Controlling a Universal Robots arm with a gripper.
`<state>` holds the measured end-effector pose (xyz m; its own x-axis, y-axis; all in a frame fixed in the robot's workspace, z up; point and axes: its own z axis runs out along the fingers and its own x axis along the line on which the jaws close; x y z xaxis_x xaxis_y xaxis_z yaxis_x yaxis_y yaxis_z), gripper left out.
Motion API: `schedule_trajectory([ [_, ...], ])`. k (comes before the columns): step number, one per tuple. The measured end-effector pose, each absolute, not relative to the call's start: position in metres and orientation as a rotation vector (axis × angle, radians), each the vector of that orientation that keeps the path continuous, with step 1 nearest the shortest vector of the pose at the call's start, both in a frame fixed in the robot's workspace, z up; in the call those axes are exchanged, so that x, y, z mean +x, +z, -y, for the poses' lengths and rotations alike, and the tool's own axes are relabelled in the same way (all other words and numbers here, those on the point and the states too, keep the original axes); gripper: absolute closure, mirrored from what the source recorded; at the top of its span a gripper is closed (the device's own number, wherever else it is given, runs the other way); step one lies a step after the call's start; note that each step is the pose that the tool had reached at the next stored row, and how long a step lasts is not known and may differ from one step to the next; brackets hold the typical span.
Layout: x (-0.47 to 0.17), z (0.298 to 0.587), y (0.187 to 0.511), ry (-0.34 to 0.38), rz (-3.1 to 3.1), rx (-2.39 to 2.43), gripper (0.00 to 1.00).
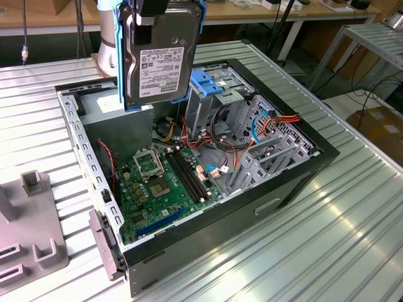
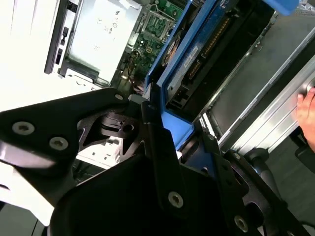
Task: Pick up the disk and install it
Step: 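Insert the disk into the insertion slot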
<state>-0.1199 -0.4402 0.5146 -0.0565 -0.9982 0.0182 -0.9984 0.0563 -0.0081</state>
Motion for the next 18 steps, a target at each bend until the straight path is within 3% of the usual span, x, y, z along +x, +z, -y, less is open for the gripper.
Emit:
schedule_trajectory([
  [2, -0.094, 0.441, 0.514, 0.029, 2.278, 2.153, 0.63],
  [18, -0.080, 0.463, 0.513, 0.029, 2.278, 2.153, 0.63],
])
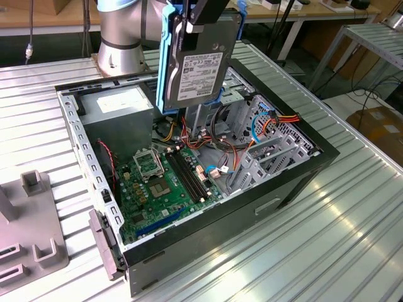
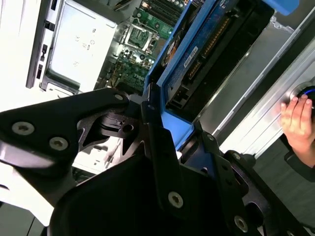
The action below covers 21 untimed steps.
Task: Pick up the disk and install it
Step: 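Insert the disk into the insertion slot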
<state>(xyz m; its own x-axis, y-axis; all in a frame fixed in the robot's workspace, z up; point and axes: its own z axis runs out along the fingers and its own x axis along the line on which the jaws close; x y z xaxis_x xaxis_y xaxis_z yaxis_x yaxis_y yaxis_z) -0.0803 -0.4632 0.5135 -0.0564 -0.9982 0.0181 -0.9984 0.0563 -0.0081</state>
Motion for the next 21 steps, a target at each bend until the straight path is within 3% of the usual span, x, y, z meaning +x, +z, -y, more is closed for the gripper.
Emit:
schedule_trajectory([
  [21, -0.064, 0.481, 0.512, 0.029, 2.278, 2.153, 0.63],
])
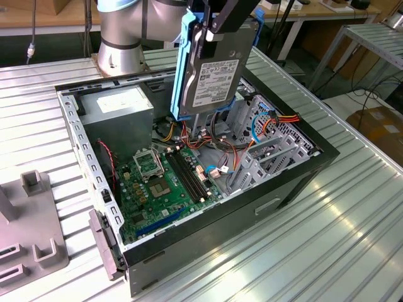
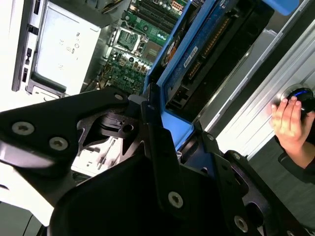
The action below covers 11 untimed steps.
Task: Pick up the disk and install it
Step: 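Insert the disk into the insertion slot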
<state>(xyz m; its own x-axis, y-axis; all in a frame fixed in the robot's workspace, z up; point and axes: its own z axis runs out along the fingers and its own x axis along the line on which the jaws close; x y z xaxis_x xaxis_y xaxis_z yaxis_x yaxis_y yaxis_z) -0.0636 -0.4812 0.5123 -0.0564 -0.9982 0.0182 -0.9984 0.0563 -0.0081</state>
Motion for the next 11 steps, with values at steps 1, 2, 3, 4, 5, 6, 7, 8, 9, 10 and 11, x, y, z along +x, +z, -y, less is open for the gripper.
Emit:
schedule_trajectory([
  [1, -0.062, 0.481, 0.512, 0.029, 2.278, 2.153, 0.63],
  [2, -0.061, 0.481, 0.512, 0.029, 2.277, 2.153, 0.63],
  [3, -0.059, 0.481, 0.512, 0.029, 2.278, 2.153, 0.63],
  [4, -0.057, 0.482, 0.512, 0.029, 2.277, 2.153, 0.63],
  [5, -0.056, 0.482, 0.512, 0.029, 2.277, 2.152, 0.63],
  [6, -0.054, 0.482, 0.512, 0.029, 2.277, 2.152, 0.63],
  [7, -0.052, 0.482, 0.512, 0.029, 2.278, 2.153, 0.63],
  [8, -0.050, 0.483, 0.512, 0.029, 2.278, 2.153, 0.63],
  [9, -0.049, 0.483, 0.512, 0.029, 2.278, 2.153, 0.63],
  [10, -0.048, 0.483, 0.512, 0.029, 2.278, 2.153, 0.63],
  [11, -0.047, 0.483, 0.512, 0.029, 2.277, 2.153, 0.63],
])
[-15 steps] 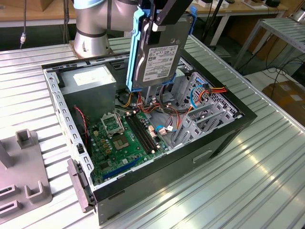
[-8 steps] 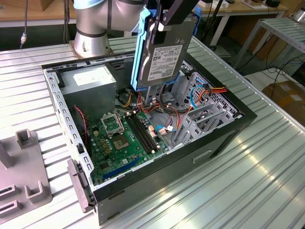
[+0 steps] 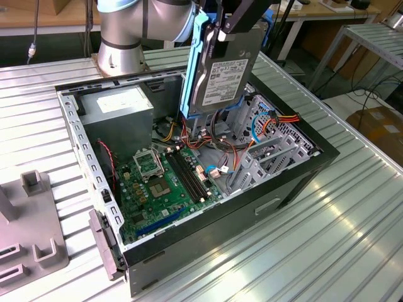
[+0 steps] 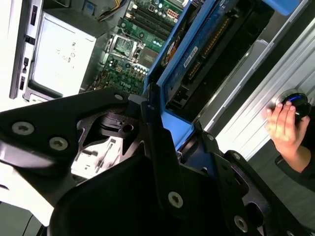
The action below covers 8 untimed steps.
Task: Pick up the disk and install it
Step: 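Insert the disk into the insertion slot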
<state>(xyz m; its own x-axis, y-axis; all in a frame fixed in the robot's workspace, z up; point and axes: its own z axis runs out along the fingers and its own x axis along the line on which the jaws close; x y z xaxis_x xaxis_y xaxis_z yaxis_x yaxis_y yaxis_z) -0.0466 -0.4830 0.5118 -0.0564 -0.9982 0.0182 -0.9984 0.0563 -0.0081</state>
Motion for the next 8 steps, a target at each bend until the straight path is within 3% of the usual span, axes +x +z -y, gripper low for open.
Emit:
schedule_trajectory([
  [8, -0.0412, 0.4842, 0.5115, 0.029, 2.278, 2.152, 0.63],
])
